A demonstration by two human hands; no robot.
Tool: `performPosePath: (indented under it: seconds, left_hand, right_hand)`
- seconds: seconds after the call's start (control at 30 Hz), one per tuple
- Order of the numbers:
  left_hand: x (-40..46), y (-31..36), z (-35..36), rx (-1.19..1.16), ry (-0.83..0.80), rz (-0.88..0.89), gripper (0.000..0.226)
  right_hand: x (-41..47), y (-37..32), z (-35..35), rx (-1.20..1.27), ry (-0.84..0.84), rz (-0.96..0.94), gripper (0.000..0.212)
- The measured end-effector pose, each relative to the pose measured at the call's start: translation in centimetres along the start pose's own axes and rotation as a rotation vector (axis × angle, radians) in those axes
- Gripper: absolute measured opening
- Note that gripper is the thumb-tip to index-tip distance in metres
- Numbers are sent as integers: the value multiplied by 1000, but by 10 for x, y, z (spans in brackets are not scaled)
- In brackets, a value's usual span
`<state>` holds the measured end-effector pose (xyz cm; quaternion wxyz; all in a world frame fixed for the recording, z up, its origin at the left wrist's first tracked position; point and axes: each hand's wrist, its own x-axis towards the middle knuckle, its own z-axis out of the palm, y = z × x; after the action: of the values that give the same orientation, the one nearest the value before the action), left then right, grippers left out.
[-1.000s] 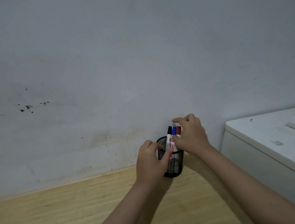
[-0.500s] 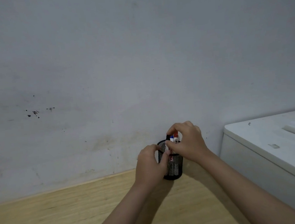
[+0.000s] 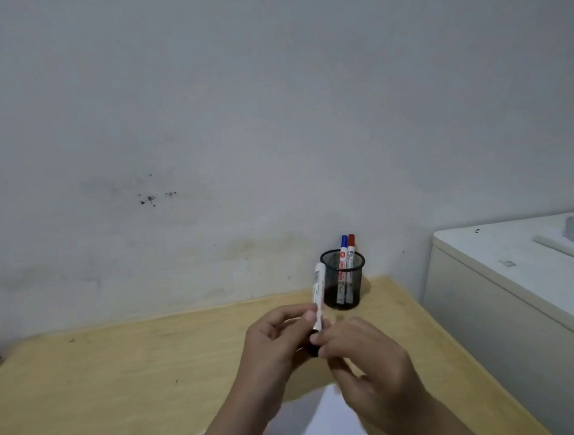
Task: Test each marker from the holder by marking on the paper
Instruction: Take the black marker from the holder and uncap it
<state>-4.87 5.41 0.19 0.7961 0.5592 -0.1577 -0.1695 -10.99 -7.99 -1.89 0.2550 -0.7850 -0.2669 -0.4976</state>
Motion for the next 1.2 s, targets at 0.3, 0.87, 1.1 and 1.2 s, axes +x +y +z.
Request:
performPosePath:
  seconds: [0.3,0.87,1.1,1.2]
  left_hand:
    - [-100,2,-47,221,87,93,27]
    - [-151,1,-54,366,101,151,11]
    - [-148,3,-50,369,127,160,12]
    - [-143,7,-50,363,94,158,14]
  right_hand:
    - [-13,-83,9,352,75,965,19]
    - [-10,-133,14,685,13,1069,22]
    - [-12,-128,17,640,97,1005,31]
    - [-11,-127,21,644,100,968,33]
